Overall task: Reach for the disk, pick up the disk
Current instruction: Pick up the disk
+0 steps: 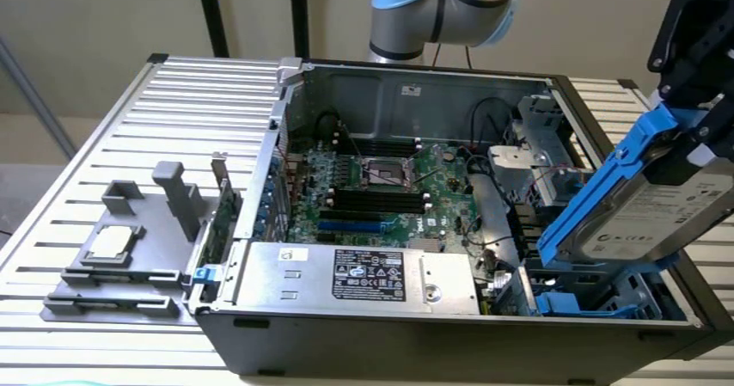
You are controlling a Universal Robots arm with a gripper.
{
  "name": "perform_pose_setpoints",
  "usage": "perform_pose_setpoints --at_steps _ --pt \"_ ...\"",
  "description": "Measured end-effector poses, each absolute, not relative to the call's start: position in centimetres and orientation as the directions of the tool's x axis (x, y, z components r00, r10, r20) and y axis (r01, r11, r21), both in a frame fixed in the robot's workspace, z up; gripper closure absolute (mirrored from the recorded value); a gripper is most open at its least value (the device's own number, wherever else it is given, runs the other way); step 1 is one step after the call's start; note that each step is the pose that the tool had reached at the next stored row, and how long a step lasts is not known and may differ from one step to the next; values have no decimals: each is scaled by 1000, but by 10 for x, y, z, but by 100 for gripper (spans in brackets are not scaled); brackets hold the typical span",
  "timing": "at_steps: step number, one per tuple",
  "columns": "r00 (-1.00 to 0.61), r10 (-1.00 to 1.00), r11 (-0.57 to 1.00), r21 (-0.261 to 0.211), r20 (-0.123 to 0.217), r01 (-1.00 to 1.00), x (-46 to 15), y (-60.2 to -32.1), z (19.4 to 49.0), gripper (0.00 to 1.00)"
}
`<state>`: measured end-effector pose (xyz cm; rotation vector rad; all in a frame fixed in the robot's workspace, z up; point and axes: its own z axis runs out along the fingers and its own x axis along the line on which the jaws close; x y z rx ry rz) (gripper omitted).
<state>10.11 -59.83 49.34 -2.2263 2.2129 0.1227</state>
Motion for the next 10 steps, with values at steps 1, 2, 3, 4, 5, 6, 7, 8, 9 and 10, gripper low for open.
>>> perform_pose_setpoints --at_steps 1,2,3,4,5,6,7,8,9,10 --pt "4 -998 -8 55 -56 -998 105 -598 493 67" --pt "5 -998 -8 55 -57 -998 108 -598 493 67" --pt "5 -998 -8 55 -57 -998 110 -598 493 67" --pt "5 -998 -8 55 -57 -998 110 -598 494 67" --pt "5 -998 -8 55 -57 -998 110 -598 494 67" --pt "5 -998 -8 55 -57 -998 110 -598 494 67" --pt "5 -998 -8 54 -57 -999 110 -598 494 67" --pt "5 -998 -8 54 -57 -999 110 -598 494 67" --pt "5 -998 -8 54 -57 -999 110 -598 494 67" --pt "5 -998 -8 54 -57 -999 110 -598 494 67"
